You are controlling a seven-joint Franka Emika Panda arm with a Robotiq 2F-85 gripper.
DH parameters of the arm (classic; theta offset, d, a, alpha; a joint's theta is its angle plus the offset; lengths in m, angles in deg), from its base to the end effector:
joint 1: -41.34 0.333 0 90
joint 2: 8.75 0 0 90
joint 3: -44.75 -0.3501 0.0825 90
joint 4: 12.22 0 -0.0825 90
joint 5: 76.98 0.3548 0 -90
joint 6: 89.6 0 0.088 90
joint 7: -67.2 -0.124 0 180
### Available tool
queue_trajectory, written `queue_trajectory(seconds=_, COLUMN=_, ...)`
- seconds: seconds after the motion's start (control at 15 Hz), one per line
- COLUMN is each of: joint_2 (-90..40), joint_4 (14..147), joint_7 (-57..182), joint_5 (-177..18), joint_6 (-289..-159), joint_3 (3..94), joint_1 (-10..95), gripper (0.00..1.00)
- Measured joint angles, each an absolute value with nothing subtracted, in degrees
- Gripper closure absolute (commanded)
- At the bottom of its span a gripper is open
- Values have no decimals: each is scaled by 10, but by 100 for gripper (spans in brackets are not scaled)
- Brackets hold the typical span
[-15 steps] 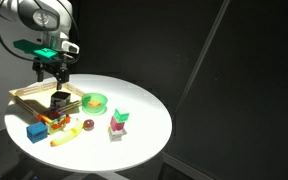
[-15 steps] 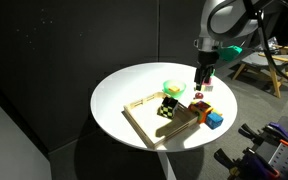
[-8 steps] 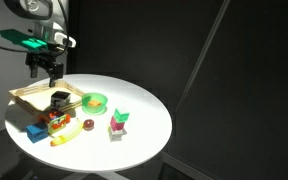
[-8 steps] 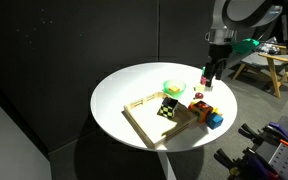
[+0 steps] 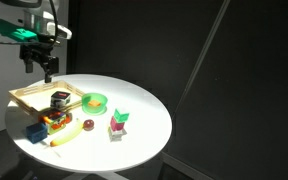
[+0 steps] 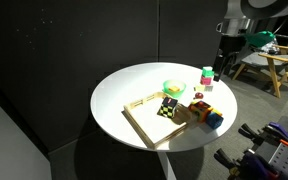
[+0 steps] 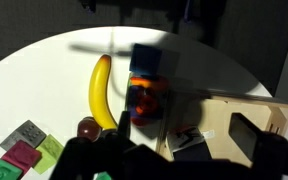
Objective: Pick up the orange block and put it in the green bowl, pick up the block with the number one on it and put it in the tray
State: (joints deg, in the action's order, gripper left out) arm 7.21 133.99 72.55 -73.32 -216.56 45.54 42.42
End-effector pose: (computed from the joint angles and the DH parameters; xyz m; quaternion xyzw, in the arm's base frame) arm 0.3879 0.0049 0.3972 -0.9988 -0.0296 0.0275 0.0281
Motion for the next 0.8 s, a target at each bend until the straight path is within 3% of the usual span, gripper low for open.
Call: queue_trajectory(seconds=0.8, joint_2=114, joint_4=1366, joint_7=704, joint_5=-730, joint_6=-2156, joint_3=465, joint_1=410, gripper=0)
